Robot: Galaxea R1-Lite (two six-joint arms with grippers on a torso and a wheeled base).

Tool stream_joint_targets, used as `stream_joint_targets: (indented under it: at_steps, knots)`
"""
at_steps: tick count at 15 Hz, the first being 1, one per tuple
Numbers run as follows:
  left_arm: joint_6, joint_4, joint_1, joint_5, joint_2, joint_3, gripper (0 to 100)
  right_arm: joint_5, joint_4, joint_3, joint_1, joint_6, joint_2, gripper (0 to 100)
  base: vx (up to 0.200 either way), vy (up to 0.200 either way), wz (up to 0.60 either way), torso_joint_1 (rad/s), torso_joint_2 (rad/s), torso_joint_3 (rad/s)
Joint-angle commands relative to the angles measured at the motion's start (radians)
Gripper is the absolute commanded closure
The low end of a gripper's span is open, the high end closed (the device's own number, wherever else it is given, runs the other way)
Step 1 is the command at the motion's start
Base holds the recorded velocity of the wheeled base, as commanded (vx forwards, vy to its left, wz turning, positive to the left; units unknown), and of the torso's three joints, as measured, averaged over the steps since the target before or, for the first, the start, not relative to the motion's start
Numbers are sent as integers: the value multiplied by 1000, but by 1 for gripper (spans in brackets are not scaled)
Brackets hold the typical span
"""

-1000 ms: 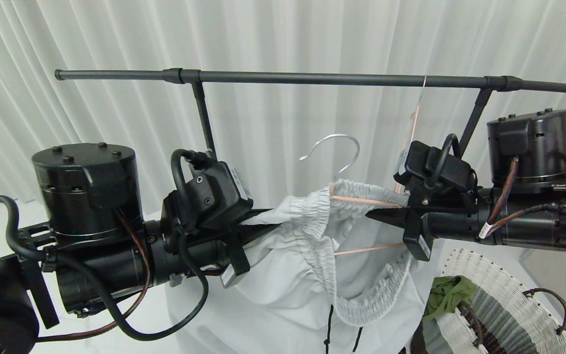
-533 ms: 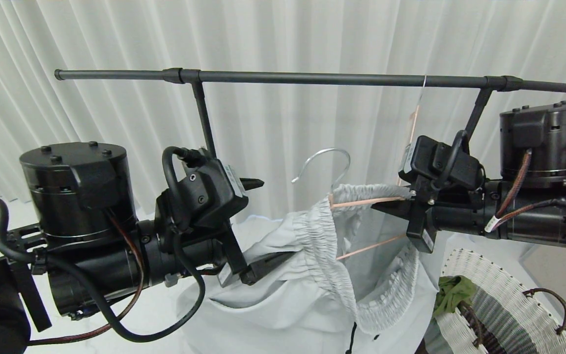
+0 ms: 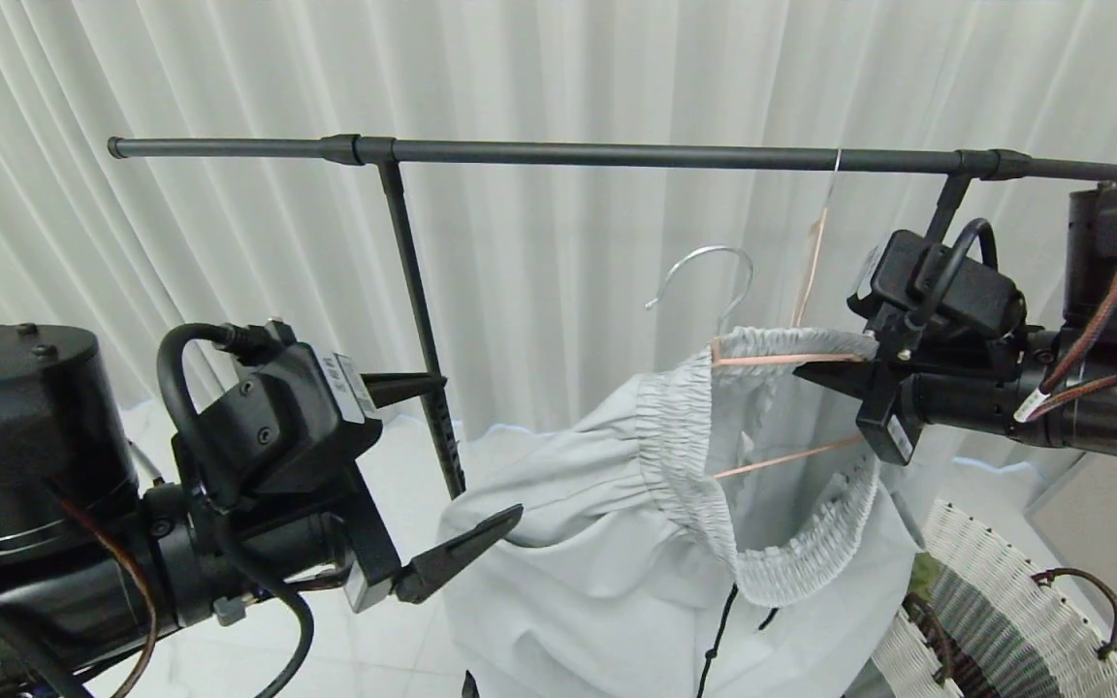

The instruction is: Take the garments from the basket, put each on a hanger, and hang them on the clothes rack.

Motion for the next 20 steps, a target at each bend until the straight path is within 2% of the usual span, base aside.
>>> stream_joint_targets:
  at_steps: [1,2,3,6,11,13,14,20]
  knots:
    - [9,0,103,40,-23,67,0,-13,-1,-3,-6,44,-28,100,0,0,0,0,0,0]
    - [23,1,140,89,-19,109,0,-26,1,-2,-5,80,-41,100,0,0,0,0,0,0]
    - [29,1,141,112,-16,135,0,-32,12,0,-5,107,-54,100,0,0,0,0,0,0]
    - [21,1,141,112,-10,172,0,-32,50,0,-2,173,-87,100,0,0,0,0,0,0]
    - [-115,1,127,72,47,138,0,-30,42,0,49,221,-101,100,0,0,0,0,0,0]
    - [-118,0,158,72,56,135,0,-30,42,-2,50,221,-101,100,0,0,0,0,0,0]
    - [-118,0,164,72,58,135,100,-30,41,-2,50,221,-101,100,0,0,0,0,0,0]
    - [-117,0,233,83,73,140,100,-32,42,-3,49,222,-103,100,0,0,0,0,0,0]
